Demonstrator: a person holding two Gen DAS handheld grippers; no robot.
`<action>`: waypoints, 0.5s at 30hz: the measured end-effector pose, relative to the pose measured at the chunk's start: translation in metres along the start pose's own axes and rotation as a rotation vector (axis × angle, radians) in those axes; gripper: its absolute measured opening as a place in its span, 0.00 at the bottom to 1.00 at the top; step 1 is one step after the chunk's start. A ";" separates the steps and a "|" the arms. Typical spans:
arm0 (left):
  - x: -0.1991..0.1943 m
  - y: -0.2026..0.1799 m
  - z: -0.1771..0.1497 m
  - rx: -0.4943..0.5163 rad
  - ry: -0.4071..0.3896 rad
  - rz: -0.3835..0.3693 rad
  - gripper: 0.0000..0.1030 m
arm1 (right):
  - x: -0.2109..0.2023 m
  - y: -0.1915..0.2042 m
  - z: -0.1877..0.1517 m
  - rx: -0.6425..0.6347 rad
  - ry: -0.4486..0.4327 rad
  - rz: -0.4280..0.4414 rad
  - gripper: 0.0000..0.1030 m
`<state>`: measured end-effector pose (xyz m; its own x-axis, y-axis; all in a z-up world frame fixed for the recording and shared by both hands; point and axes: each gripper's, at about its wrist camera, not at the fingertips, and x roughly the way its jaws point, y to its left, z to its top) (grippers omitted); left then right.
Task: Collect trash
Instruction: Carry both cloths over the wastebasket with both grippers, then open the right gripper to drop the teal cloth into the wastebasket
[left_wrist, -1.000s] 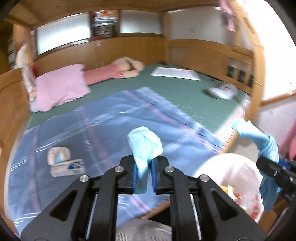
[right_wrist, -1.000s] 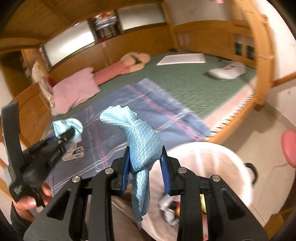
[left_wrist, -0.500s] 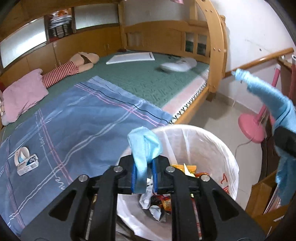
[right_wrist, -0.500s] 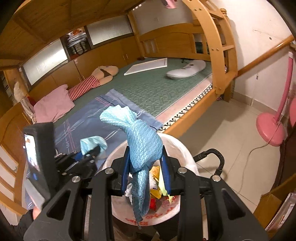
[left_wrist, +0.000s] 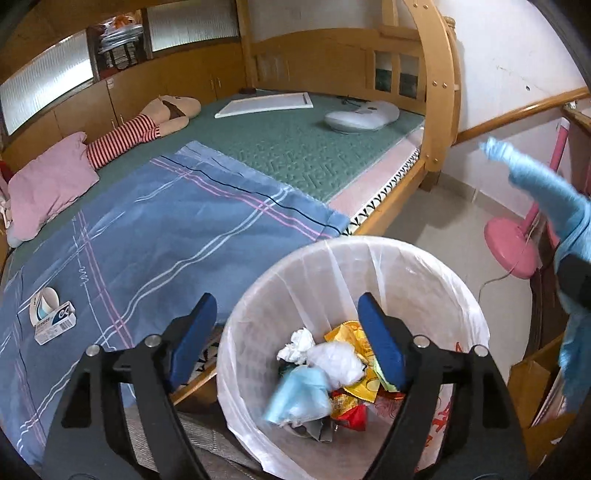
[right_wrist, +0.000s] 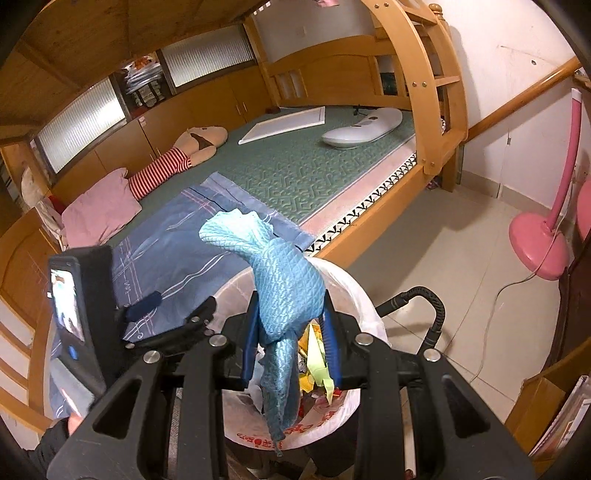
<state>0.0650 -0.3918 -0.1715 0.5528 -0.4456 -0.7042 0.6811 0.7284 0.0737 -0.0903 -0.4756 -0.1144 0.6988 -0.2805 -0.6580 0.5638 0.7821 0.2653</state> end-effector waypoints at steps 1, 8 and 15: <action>-0.002 0.005 0.000 -0.009 -0.003 0.003 0.77 | 0.002 0.001 0.000 0.000 0.004 0.001 0.30; -0.014 0.033 0.004 -0.070 -0.028 0.045 0.77 | 0.016 0.003 0.000 -0.013 0.039 0.013 0.30; -0.030 0.065 0.004 -0.133 -0.057 0.079 0.77 | 0.047 0.010 -0.008 -0.039 0.122 0.006 0.33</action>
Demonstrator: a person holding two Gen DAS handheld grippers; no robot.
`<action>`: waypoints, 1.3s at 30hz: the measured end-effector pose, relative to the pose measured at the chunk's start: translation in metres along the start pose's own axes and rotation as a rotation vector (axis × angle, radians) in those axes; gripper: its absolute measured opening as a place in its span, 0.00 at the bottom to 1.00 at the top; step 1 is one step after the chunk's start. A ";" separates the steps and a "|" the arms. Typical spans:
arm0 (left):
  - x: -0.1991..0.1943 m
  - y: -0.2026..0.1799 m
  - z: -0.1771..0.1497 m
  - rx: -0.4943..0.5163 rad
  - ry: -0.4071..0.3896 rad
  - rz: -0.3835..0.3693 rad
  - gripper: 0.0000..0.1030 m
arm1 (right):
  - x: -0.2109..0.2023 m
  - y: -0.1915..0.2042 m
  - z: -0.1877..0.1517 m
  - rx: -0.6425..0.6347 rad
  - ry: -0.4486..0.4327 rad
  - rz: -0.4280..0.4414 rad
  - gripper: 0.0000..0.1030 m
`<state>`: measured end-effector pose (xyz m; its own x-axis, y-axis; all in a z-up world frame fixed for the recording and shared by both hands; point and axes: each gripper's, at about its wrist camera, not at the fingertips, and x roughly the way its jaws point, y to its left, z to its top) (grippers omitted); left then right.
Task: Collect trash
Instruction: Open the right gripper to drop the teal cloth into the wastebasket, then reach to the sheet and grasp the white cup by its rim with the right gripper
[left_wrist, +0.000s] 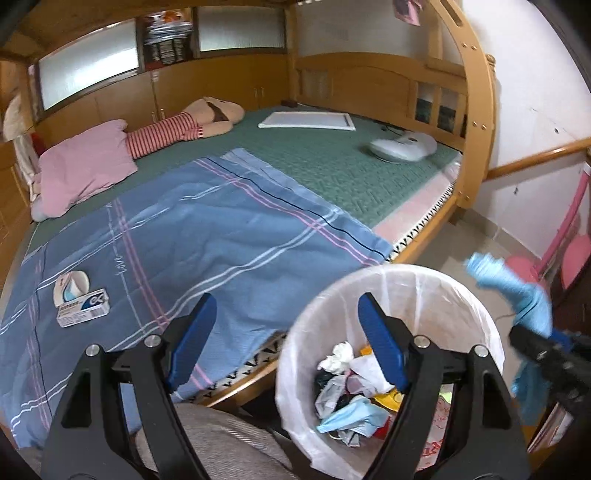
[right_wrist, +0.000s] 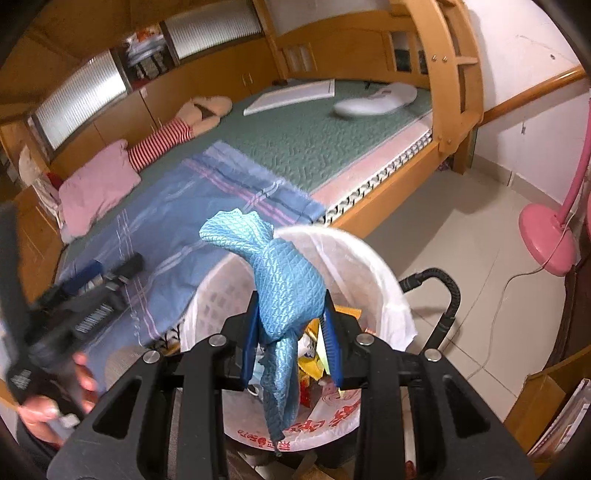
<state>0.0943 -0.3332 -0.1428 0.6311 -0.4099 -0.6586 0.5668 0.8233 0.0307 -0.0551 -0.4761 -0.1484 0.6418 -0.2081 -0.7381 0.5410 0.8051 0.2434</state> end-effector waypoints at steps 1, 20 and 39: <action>-0.001 0.003 0.000 -0.006 -0.003 0.001 0.77 | 0.007 0.001 -0.001 -0.005 0.023 0.004 0.36; -0.031 0.131 -0.019 -0.178 -0.040 0.113 0.78 | 0.078 0.105 0.008 -0.202 0.168 0.156 0.68; -0.099 0.414 -0.128 -0.628 0.009 0.592 0.78 | 0.287 0.497 0.025 -0.447 0.497 0.517 0.69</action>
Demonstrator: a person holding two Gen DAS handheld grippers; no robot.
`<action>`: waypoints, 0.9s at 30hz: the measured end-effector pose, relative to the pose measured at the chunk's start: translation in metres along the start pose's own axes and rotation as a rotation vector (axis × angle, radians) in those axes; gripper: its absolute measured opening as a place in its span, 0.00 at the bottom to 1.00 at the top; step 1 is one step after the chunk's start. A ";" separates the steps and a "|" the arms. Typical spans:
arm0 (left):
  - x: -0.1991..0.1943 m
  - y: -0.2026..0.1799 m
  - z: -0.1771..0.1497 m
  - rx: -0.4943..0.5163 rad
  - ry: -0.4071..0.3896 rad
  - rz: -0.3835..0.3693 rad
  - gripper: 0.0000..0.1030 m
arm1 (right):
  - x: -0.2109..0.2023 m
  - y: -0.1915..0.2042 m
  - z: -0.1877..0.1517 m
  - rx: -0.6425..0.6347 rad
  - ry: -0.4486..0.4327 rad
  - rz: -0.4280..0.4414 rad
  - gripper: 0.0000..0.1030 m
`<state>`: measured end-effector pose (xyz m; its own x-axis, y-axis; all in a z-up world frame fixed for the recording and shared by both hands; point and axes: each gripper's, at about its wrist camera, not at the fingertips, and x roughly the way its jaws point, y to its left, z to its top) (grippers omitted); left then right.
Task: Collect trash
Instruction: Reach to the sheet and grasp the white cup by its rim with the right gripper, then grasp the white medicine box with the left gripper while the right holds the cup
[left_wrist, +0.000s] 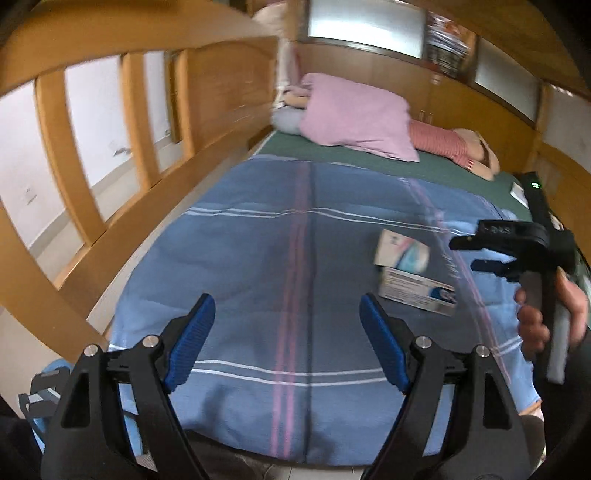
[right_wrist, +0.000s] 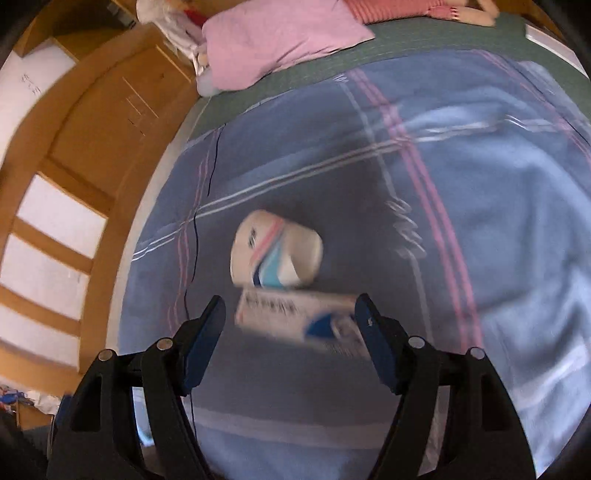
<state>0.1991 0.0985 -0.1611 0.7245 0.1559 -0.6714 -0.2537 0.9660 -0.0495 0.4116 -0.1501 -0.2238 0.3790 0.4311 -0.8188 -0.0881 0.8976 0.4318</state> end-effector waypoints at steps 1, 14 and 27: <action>0.002 0.007 0.000 -0.009 0.001 0.006 0.78 | 0.012 0.004 0.008 -0.007 0.010 -0.019 0.69; 0.026 0.038 0.001 -0.064 0.029 0.014 0.78 | 0.095 0.014 0.039 0.067 0.150 -0.092 0.23; 0.044 -0.016 -0.004 0.094 0.055 -0.076 0.78 | 0.026 -0.013 0.030 0.090 0.039 0.005 0.16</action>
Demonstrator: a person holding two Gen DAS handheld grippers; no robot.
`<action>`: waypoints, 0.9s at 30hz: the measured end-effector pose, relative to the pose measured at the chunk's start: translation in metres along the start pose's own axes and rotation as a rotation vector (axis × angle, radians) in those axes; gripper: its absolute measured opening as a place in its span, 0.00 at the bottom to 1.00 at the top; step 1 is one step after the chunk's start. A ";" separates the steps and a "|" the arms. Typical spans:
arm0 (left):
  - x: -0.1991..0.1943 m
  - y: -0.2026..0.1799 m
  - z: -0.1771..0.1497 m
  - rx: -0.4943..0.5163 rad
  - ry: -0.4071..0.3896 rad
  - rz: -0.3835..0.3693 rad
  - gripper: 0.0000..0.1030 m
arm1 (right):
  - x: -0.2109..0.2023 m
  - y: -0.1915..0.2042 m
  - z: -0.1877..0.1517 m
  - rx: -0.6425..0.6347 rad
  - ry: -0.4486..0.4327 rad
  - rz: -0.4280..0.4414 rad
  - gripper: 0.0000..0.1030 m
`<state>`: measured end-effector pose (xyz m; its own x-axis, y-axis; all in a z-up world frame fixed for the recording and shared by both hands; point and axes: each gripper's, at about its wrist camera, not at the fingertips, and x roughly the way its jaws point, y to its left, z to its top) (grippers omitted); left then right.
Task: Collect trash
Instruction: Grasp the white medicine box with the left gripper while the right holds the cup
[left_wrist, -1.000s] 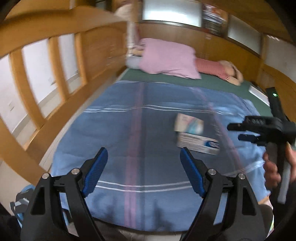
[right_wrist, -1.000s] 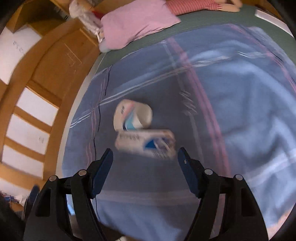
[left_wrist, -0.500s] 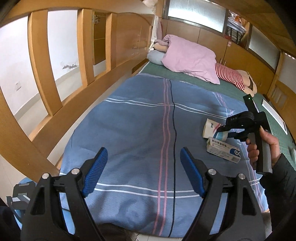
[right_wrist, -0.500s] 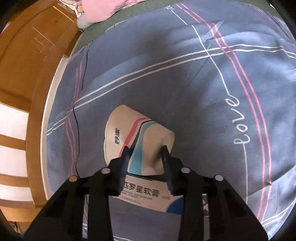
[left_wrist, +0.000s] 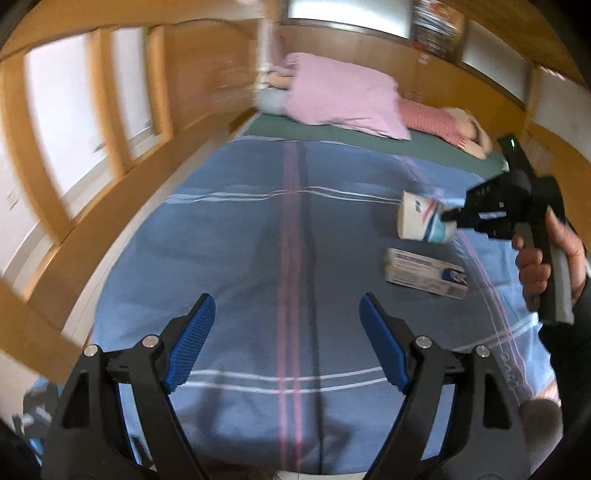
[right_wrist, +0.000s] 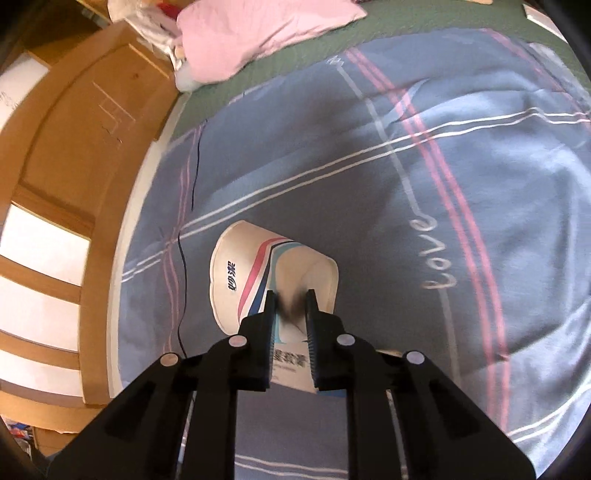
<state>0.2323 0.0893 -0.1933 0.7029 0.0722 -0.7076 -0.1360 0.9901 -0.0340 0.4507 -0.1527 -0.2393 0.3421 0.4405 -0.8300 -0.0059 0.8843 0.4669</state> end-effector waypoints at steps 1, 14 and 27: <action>0.005 -0.012 0.002 0.042 -0.009 -0.014 0.78 | -0.010 -0.007 -0.002 0.008 -0.011 0.008 0.16; 0.080 -0.110 0.042 0.472 -0.052 -0.372 0.79 | -0.113 -0.115 -0.064 0.125 -0.093 0.000 0.16; 0.163 -0.179 0.040 1.110 0.234 -0.823 0.81 | -0.157 -0.158 -0.094 0.215 -0.139 0.012 0.16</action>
<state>0.3992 -0.0713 -0.2747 0.1643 -0.4808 -0.8613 0.9461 0.3239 -0.0004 0.3095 -0.3468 -0.2109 0.4689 0.4122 -0.7812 0.1838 0.8195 0.5428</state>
